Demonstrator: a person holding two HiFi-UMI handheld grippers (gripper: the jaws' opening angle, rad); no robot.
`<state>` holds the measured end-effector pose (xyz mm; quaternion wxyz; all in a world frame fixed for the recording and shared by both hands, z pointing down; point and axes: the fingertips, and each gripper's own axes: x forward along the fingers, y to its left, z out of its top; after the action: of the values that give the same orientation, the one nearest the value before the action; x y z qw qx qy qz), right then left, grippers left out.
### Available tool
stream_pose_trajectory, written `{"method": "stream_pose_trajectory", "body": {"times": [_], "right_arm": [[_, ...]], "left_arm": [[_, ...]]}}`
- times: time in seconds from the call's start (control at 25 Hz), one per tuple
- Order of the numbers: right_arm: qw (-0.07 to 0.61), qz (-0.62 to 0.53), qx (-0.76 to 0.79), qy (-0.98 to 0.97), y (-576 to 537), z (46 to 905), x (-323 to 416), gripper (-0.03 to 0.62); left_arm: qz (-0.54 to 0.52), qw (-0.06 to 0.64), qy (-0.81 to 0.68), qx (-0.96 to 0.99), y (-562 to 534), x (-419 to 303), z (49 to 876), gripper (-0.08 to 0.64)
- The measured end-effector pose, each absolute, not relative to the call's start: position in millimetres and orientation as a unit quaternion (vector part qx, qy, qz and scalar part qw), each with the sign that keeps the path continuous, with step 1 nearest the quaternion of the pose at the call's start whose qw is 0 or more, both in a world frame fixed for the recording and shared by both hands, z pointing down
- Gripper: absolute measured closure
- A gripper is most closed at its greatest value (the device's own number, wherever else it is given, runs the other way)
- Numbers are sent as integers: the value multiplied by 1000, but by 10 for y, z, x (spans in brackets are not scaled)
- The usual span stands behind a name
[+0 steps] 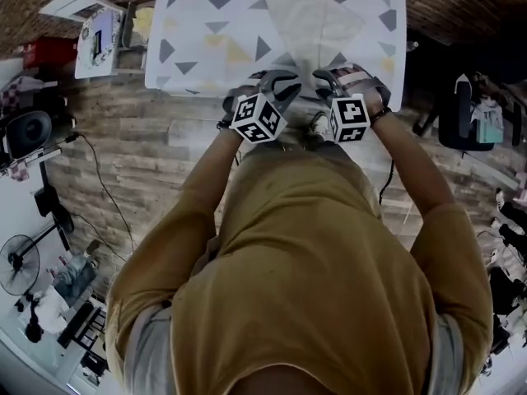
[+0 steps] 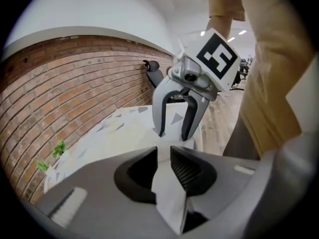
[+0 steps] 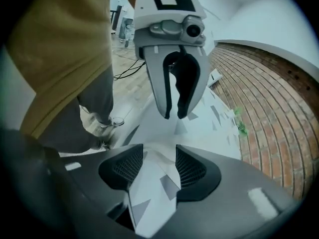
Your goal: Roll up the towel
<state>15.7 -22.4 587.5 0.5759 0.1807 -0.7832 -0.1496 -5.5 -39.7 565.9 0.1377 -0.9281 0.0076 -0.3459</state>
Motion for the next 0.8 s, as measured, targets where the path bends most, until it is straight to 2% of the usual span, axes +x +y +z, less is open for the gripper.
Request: {"method": "stream_pose_trajectory", "body": {"times": [0.32,0.64,0.8], "right_arm": [[589,-132,132,-786,-136,6144,159,394],[595,-102,122,-788,-54,6272,190,509],[586,-91,142,-793,-42,6261,187,534]], "left_arm": [[-374,165,-68,-910,-338,72,5872,417],[-393,195,-143,-887,-182,81,6023,411],[-390,201,-163,-884,-50,143,6046,392]]}}
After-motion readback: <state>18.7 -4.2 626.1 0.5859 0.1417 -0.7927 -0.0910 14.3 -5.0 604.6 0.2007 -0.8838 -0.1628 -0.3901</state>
